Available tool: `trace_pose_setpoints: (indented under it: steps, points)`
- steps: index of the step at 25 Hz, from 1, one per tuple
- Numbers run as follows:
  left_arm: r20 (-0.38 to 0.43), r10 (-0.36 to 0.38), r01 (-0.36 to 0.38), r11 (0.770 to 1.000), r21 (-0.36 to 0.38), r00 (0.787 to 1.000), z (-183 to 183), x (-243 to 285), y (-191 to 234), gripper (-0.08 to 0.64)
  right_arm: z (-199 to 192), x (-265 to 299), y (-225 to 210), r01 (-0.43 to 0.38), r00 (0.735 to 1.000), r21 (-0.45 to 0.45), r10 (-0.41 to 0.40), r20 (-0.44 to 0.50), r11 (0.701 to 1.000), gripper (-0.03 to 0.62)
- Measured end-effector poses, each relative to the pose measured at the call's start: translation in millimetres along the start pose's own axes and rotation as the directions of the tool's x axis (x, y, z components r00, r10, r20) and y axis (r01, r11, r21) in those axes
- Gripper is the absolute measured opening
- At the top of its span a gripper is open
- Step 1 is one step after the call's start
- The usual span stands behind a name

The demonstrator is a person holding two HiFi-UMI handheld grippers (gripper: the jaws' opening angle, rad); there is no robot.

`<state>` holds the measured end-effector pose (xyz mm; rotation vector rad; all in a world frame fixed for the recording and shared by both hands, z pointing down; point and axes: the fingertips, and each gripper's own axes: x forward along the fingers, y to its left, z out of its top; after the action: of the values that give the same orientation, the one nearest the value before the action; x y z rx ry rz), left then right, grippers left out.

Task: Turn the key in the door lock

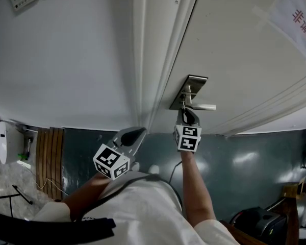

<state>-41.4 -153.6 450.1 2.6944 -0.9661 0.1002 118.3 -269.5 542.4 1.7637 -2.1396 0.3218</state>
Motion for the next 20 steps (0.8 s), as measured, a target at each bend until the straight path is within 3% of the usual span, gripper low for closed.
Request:
trace_pose_setpoints:
  steps: [9,20]
  points:
    - [0.004,-0.005,0.005,1.000,0.004,1.000,3.2,-0.6,3.6,0.003,2.2,-0.2,2.8,0.034,0.999,-0.127,-0.034,-0.004,0.991,0.055]
    - [0.004,-0.005,0.005,1.000,0.010,1.000,3.2,-3.9,3.1,0.003,1.6,0.6,5.0,0.052,0.998,-0.275,-0.058,-0.014,0.960,0.055]
